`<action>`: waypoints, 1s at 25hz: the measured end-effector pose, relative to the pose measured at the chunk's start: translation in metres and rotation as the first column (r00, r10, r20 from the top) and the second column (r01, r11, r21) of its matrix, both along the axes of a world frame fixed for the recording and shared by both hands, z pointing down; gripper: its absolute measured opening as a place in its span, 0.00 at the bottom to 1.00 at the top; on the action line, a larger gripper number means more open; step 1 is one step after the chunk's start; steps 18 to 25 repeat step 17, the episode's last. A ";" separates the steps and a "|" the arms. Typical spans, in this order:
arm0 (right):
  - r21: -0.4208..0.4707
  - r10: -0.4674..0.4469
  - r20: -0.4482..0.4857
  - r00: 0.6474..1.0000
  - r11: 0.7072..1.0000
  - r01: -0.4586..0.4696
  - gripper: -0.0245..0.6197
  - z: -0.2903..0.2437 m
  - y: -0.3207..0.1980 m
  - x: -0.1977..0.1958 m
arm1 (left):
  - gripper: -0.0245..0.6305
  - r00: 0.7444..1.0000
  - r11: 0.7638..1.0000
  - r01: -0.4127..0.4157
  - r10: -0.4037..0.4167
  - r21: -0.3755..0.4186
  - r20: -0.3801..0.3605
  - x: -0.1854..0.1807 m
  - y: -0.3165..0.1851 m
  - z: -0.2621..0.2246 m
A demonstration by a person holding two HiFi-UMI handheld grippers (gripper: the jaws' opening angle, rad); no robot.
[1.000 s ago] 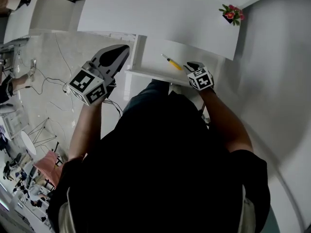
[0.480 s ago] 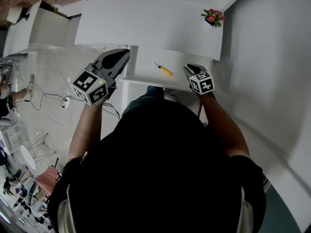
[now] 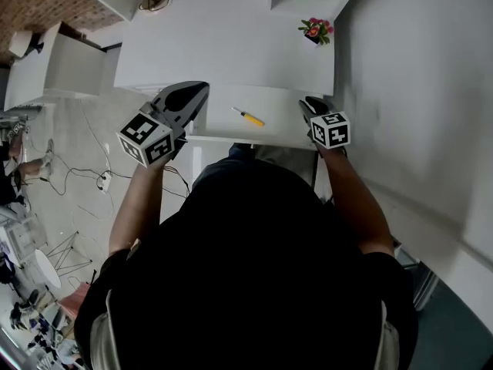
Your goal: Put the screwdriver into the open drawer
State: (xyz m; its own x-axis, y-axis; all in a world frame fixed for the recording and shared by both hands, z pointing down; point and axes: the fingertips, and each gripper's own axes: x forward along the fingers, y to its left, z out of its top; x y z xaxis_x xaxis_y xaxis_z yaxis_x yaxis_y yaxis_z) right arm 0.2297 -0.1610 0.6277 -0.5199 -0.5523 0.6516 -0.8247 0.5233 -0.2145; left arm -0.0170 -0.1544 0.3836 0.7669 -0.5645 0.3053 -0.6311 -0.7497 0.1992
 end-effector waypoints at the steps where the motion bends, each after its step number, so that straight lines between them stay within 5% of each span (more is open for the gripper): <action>1: 0.002 0.019 0.016 1.000 1.000 -0.019 0.19 -0.004 -0.001 0.006 | 0.06 1.000 1.000 -0.006 0.006 0.003 -0.001 0.004 0.000 -0.001; 8: 0.010 0.103 0.100 0.990 0.994 -0.105 0.19 -0.031 0.010 0.030 | 0.06 0.999 0.999 -0.039 0.039 0.006 -0.018 0.027 0.010 -0.005; 25: 0.038 0.120 0.117 0.986 0.991 -0.125 0.19 -0.052 0.026 0.047 | 0.06 0.998 0.998 -0.057 0.057 0.003 -0.029 0.045 0.024 -0.007</action>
